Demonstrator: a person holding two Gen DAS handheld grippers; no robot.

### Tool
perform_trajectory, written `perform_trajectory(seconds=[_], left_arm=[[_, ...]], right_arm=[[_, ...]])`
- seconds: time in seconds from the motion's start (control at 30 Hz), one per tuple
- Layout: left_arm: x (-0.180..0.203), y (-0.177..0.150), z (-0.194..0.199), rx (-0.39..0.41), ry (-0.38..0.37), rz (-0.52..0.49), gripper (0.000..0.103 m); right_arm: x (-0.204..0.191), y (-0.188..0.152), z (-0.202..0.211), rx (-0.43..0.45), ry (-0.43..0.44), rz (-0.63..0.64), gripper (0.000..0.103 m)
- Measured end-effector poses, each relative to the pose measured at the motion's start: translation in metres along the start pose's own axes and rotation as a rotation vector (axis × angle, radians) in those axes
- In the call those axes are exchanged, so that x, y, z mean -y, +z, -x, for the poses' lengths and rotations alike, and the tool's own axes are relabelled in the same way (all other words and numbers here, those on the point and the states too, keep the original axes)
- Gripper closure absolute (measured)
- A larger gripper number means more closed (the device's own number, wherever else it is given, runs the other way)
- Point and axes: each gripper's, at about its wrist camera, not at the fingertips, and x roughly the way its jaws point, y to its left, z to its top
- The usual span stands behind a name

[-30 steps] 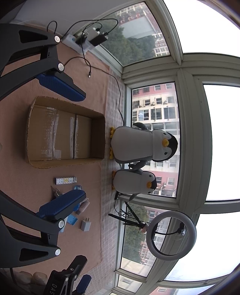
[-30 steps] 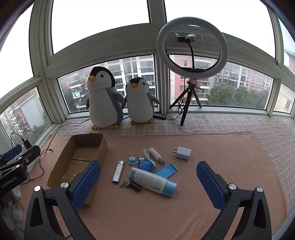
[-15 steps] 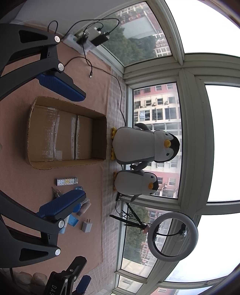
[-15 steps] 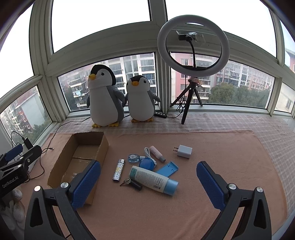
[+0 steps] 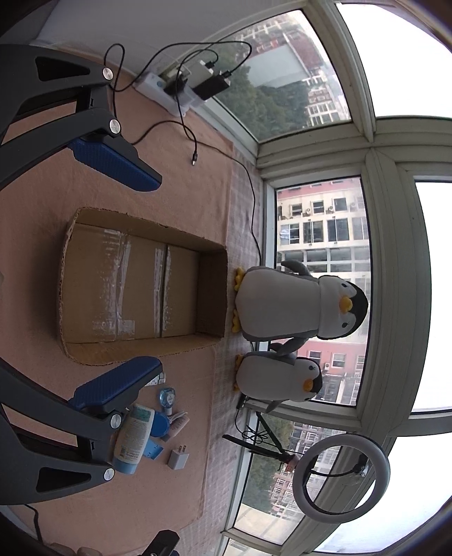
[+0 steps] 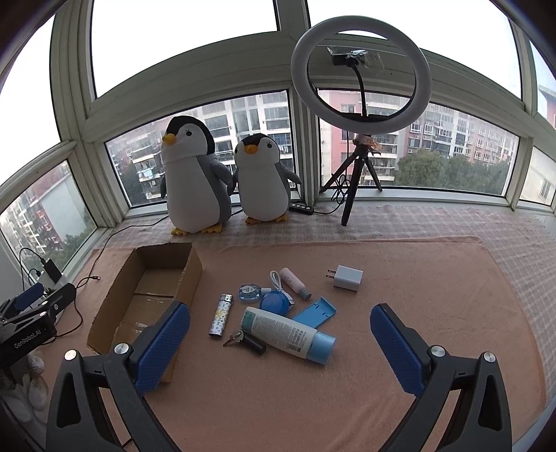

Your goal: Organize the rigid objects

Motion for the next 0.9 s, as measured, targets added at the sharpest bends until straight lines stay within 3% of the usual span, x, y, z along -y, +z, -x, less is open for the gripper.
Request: perform_trajectory(seconds=[0.13, 0.4, 0.7, 0.9], left_arm=[[-0.020, -0.014, -0.026, -0.061, 0.047, 0.021, 0.007], [-0.049, -0.045, -0.079, -0.194, 0.110, 0.062, 0.017], [-0.051, -0.060, -0.113, -0.255, 0.129, 0.055, 0.031], [-0.048, -0.063, -0.122, -0.268, 0.114, 0.051, 0.043]], right_arm=[[0.006, -0.004, -0.004, -0.007, 0.005, 0.005, 0.000], [0.032, -0.020, -0.021, -0.035, 0.060, 0.023, 0.000], [0.057, -0.031, -0.068, -0.145, 0.073, 0.035, 0.000], [0.036, -0.032, -0.082, -0.182, 0.180, 0.094, 0.008]])
